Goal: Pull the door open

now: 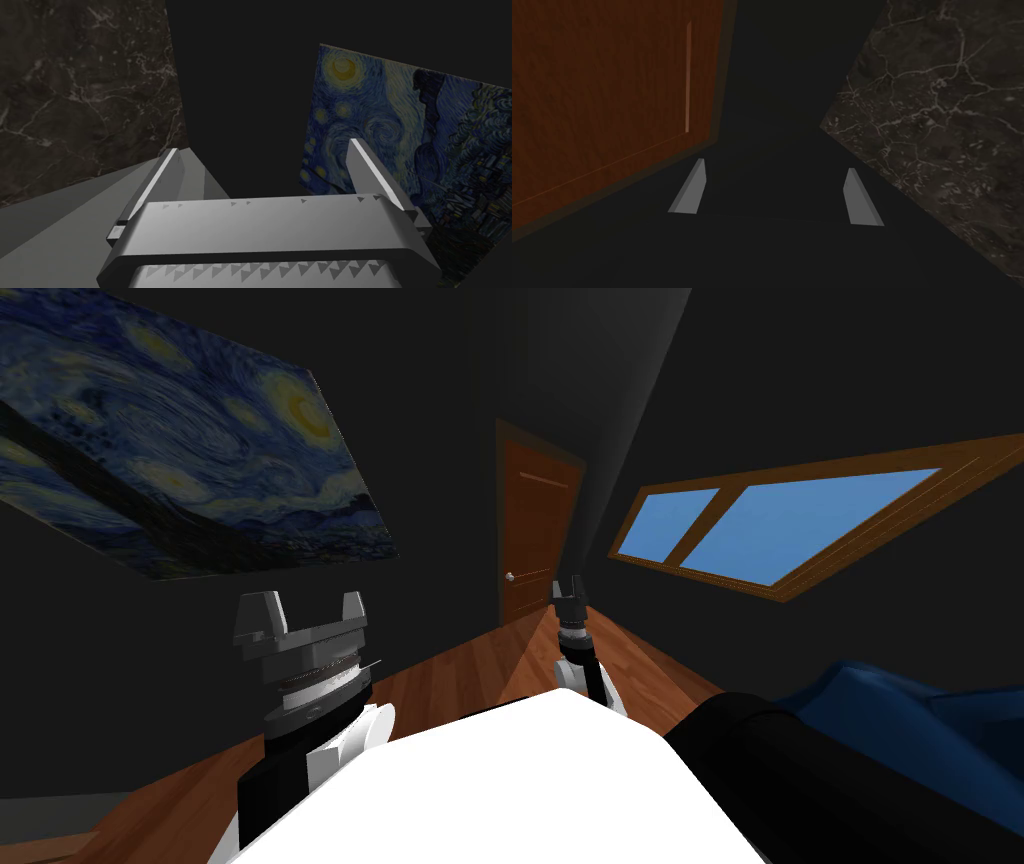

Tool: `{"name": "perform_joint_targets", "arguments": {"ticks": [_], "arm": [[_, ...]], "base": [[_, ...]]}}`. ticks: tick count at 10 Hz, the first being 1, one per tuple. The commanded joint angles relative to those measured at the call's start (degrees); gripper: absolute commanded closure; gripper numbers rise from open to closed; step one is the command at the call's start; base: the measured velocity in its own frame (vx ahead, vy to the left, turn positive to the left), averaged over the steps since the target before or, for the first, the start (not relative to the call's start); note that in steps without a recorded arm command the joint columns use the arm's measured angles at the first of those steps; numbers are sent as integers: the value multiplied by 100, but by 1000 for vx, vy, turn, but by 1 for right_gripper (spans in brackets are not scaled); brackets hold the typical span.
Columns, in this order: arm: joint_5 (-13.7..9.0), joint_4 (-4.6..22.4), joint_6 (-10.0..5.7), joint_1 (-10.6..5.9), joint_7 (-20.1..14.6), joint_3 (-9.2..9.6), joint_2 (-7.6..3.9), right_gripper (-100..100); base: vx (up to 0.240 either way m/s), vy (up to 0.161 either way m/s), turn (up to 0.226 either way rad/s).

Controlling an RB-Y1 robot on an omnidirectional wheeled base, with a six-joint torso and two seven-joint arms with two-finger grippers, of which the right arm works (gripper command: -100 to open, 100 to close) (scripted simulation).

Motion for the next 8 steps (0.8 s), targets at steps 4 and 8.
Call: {"name": "perform_joint_targets", "arguments": {"ticks": [4, 8], "arm": [[174, 590, -121, -150, 519, -121, -109, -100], [314, 1066, -218, -271, 939, -219, -180, -100]], "base": [[100, -16, 36], [103, -13, 36]]}}
